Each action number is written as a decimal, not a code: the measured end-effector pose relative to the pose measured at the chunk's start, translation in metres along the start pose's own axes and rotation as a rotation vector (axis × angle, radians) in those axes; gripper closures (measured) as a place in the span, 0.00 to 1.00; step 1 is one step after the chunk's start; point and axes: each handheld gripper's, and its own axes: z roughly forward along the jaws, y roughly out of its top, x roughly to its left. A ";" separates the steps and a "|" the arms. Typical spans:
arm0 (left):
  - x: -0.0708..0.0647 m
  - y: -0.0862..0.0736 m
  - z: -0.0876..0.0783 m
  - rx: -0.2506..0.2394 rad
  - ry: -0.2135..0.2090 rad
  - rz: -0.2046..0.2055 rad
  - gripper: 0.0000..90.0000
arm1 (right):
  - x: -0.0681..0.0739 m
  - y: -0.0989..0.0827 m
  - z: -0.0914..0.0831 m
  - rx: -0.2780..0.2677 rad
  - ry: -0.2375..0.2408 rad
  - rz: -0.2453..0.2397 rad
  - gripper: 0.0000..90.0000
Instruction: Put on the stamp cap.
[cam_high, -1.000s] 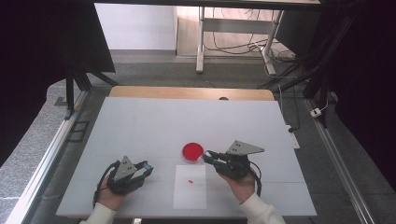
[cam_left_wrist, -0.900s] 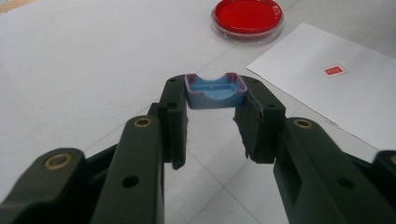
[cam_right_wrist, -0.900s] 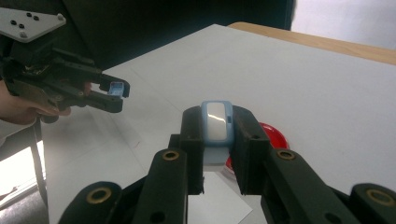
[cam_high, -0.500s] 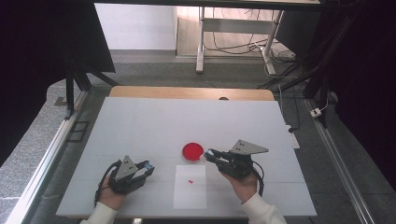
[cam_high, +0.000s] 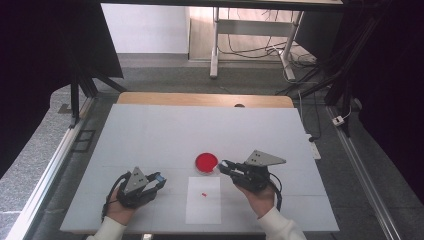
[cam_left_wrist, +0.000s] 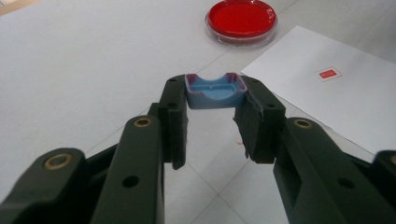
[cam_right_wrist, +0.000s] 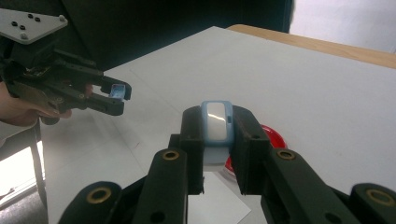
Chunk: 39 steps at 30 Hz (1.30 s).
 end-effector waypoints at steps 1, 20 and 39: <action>0.000 0.001 0.000 -0.001 -0.001 0.003 0.71 | 0.000 0.000 0.000 0.000 0.000 -0.001 0.84; -0.020 0.012 0.013 0.002 -0.039 0.047 0.71 | 0.006 -0.001 0.004 0.009 0.006 -0.006 0.84; -0.032 0.024 0.026 0.003 -0.075 0.085 0.71 | 0.009 -0.001 0.006 -0.001 0.015 -0.007 0.84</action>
